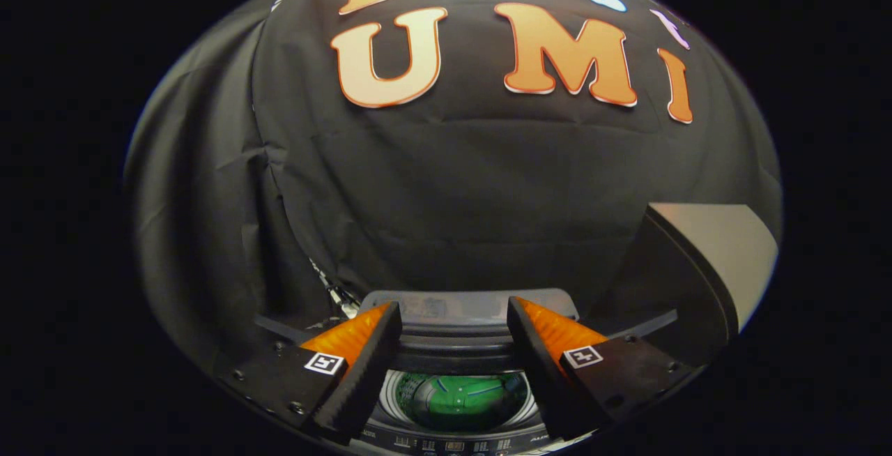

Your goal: Put the clothes into the washing machine and then close the washing machine lid.

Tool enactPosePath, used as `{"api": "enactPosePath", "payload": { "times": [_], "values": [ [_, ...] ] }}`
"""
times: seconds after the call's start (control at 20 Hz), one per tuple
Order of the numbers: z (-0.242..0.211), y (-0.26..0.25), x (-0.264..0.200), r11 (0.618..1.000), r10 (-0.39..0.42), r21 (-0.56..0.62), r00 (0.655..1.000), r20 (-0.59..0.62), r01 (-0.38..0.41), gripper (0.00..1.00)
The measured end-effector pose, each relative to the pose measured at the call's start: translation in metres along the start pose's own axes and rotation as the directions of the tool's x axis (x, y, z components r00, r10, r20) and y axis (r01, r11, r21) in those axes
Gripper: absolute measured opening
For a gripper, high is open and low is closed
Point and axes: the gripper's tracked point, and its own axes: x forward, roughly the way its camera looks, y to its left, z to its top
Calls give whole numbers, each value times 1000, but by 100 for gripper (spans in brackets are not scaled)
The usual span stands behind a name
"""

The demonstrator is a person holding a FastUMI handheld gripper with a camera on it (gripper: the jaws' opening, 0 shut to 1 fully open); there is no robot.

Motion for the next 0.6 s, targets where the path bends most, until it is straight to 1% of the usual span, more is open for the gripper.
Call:
{"api": "enactPosePath", "payload": {
  "times": [0.1,0.25,0.45,0.6],
  "values": [
    [-32,3,10,1000,18,25,998,-67,-16,98],
    [-71,1,17,1000,4,17,991,-136,-1,98],
    [-95,-1,20,1000,-3,5,981,-195,4,99],
    [-115,3,18,1000,8,13,966,-260,-5,99]
  ]
}}
